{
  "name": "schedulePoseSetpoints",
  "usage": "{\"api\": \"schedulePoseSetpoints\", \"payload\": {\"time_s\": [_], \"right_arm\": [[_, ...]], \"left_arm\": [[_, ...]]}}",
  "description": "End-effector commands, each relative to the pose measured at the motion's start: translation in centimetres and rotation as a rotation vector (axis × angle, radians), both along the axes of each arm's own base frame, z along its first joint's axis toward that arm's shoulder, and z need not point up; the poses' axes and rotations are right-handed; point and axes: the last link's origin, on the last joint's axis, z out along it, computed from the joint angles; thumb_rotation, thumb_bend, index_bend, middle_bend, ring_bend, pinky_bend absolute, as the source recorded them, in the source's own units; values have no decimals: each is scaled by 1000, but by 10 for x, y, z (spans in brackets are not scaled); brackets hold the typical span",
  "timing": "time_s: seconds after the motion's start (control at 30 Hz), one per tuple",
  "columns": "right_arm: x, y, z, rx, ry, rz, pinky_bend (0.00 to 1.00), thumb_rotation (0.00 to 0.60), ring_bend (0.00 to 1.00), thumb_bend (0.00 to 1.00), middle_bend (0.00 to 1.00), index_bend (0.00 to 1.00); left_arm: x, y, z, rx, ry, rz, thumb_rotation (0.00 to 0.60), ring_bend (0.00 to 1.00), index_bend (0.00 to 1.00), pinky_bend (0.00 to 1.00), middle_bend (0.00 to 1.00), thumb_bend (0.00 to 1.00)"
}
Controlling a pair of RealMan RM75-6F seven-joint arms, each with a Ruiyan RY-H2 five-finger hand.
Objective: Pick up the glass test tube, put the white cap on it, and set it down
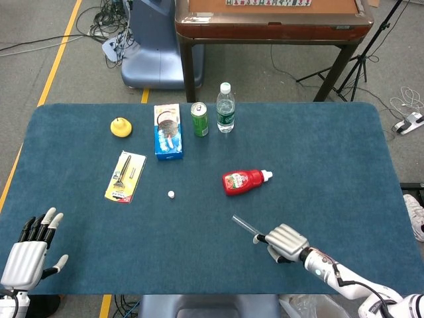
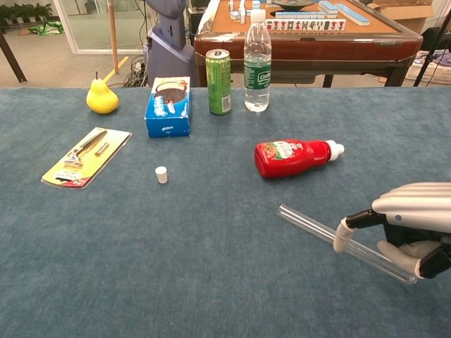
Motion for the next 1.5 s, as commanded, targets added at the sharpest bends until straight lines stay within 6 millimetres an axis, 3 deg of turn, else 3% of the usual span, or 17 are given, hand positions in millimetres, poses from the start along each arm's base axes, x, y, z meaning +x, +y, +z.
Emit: {"api": "schedulePoseSetpoints", "payload": {"time_s": [0.03,0.47,0.73,1.0,1.5], "right_arm": [[-6,3,1,7,28,-7,1000,600,1000,1000,1000,268],[-28,6,13,-12,118,-52,1000,600,1000,1000,1000,268],[-36,-5,24,-70,148,-88,1000,600,1000,1000,1000,268],[-44,-21,22,-98,182,-116,1000,600,1000,1000,1000,268],[-27,-52,8,-137,138,-118,1000,600,1000,1000,1000,268]], "left_arm": [[-1,0,0,1,1,3,600,0,0,0,0,204],[-1,0,-1,-4,-1,2,600,0,0,0,0,204],[-1,0,-2,-8,1,4,600,0,0,0,0,204],[-2,0,-2,-9,0,8,600,0,0,0,0,204],[-4,1,-1,-8,3,17,600,0,0,0,0,204]]}}
